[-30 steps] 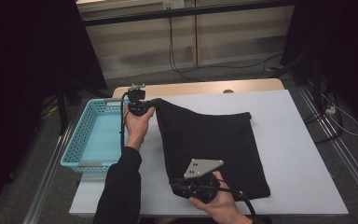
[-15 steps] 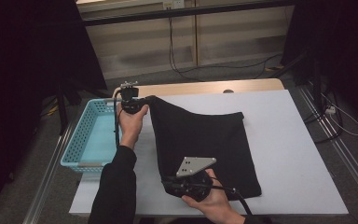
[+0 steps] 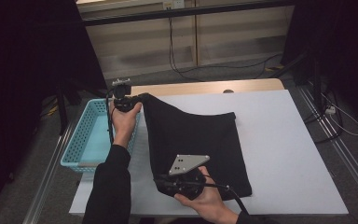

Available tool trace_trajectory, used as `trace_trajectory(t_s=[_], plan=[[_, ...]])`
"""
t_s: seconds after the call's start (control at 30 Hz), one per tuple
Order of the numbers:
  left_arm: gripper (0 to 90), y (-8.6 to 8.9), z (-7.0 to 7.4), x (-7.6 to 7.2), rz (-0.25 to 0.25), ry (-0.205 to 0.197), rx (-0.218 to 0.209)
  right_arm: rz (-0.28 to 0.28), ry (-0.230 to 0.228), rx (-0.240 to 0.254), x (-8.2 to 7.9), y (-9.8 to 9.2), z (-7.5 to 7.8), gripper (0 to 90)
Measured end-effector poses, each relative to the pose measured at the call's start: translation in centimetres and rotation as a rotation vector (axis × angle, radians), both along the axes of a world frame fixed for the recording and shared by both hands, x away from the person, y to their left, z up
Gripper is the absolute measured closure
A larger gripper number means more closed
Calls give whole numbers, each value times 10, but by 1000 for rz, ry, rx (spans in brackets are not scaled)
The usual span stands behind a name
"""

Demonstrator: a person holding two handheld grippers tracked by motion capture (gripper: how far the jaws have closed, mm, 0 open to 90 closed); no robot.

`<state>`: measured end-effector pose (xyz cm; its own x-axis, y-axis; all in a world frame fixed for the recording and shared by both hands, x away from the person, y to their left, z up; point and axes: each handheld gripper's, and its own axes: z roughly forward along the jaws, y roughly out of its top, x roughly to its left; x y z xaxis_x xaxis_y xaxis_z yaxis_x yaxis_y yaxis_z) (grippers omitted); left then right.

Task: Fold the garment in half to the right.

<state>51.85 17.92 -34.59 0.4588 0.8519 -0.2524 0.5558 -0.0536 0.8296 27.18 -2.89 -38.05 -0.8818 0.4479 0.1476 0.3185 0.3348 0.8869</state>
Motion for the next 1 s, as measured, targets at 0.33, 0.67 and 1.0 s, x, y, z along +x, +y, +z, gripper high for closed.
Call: trace_trajectory(t_s=[0.33,0.67,1.0], plan=[[863,7,6,1,12,-4,5,11,-11,11,2,6,5,848],[863,14,14,0,21,-16,10,24,-27,17,6,15,13,847],[862,22,27,-2,45,-29,18,42,-50,23,8,23,23,847]])
